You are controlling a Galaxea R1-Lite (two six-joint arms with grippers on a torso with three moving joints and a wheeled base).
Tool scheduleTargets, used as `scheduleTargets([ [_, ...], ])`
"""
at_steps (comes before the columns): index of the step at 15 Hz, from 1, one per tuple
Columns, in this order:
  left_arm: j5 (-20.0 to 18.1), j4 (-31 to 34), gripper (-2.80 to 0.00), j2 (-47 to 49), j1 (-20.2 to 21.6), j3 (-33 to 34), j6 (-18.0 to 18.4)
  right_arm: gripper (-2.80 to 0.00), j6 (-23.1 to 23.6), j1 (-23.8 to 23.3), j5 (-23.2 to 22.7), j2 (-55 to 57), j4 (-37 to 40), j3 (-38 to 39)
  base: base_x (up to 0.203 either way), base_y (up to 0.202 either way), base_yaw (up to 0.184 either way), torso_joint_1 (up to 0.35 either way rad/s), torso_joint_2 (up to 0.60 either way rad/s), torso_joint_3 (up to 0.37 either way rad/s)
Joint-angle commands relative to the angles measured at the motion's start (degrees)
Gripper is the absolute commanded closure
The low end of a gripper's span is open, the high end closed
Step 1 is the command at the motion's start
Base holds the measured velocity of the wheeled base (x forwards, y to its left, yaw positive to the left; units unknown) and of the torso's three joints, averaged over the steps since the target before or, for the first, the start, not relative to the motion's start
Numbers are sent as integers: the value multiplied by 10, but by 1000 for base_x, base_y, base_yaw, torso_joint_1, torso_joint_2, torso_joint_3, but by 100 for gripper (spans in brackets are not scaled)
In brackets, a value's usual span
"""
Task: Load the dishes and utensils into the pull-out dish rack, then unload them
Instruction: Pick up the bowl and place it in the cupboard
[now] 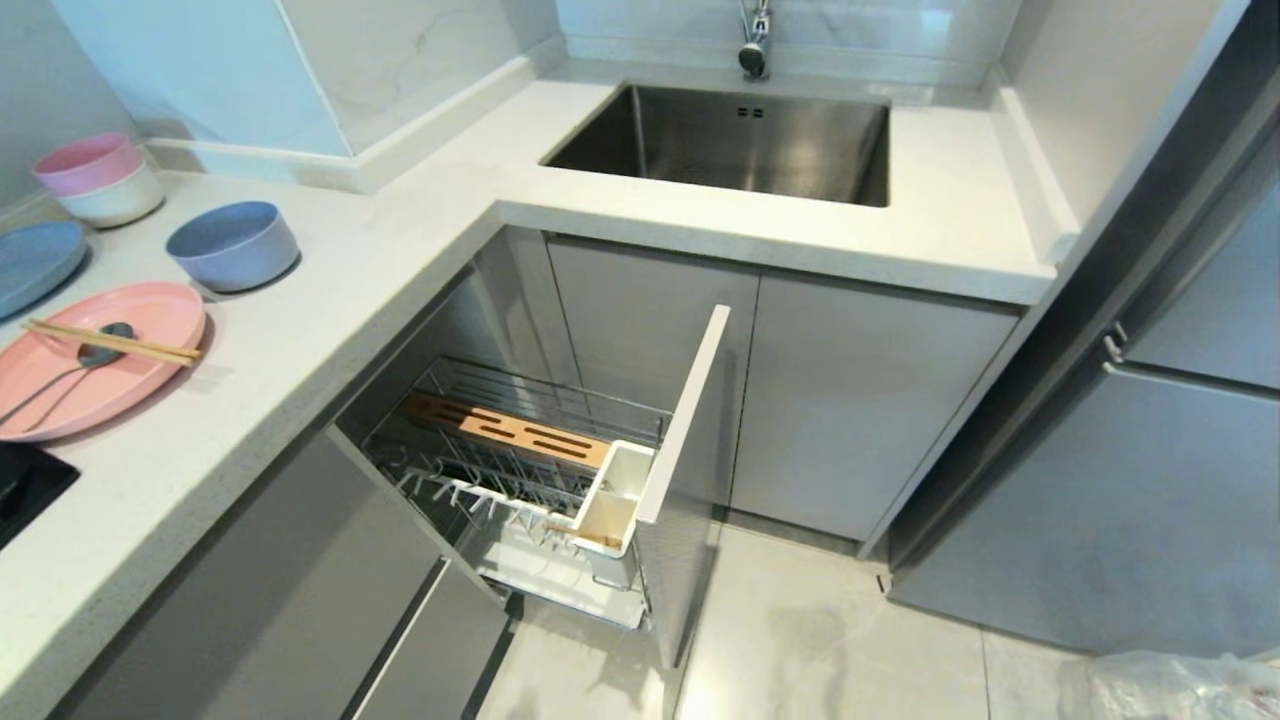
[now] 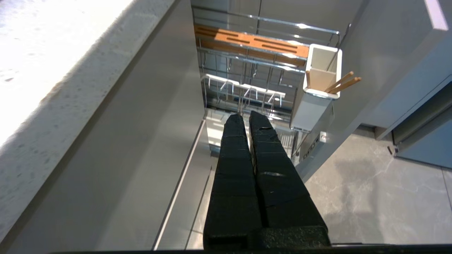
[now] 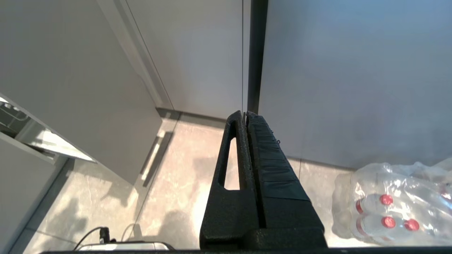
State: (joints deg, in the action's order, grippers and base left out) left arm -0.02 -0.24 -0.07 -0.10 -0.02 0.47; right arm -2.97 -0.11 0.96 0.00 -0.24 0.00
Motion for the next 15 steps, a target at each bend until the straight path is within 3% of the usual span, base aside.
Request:
scheduleTargets([
  [1, 0, 0, 0, -1, 0, 0, 1, 0, 0, 0, 0, 1, 0, 0, 0, 0, 0, -2, 2, -202],
  [15, 0, 0, 0, -1, 0, 0, -1, 0, 0, 0, 0, 1, 0, 0, 0, 0, 0, 4, 2, -194],
])
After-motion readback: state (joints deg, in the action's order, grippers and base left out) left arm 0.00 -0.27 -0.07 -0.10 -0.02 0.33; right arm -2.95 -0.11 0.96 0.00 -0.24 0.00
